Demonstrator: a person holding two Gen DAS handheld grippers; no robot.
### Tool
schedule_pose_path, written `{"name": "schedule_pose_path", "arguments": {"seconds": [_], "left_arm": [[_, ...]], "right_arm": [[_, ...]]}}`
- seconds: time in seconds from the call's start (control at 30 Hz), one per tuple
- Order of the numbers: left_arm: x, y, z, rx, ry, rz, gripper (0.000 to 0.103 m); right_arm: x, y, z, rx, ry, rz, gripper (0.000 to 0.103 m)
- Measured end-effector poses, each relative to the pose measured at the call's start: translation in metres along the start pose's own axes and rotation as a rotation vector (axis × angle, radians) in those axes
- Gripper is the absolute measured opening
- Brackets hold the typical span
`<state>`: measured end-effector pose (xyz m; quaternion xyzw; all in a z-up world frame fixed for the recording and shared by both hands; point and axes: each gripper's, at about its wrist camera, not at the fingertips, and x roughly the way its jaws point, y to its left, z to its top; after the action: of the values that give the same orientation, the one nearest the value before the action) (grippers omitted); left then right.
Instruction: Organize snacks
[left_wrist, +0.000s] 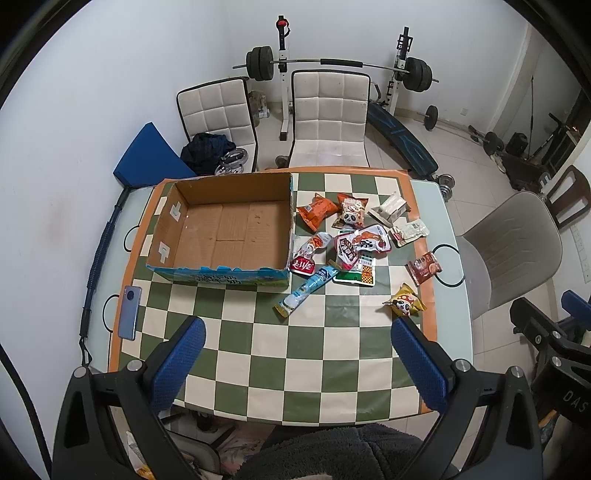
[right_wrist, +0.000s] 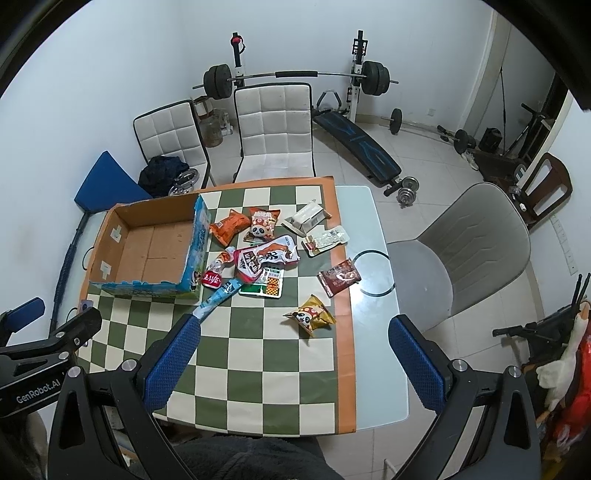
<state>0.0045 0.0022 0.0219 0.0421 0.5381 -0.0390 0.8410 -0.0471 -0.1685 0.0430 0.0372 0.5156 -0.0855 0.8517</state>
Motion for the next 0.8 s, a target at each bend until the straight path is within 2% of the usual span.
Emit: {"name": "schedule_pose_path", "arguments": {"seconds": [0.8], "left_arm": [[-0.0001, 0.0004, -0.0017, 0.001, -0.004, -0.005, 0.103]], "right_arm": [[0.0056, -0.0038, -0.0086, 0.007, 0.011, 0.011, 0.103]]}}
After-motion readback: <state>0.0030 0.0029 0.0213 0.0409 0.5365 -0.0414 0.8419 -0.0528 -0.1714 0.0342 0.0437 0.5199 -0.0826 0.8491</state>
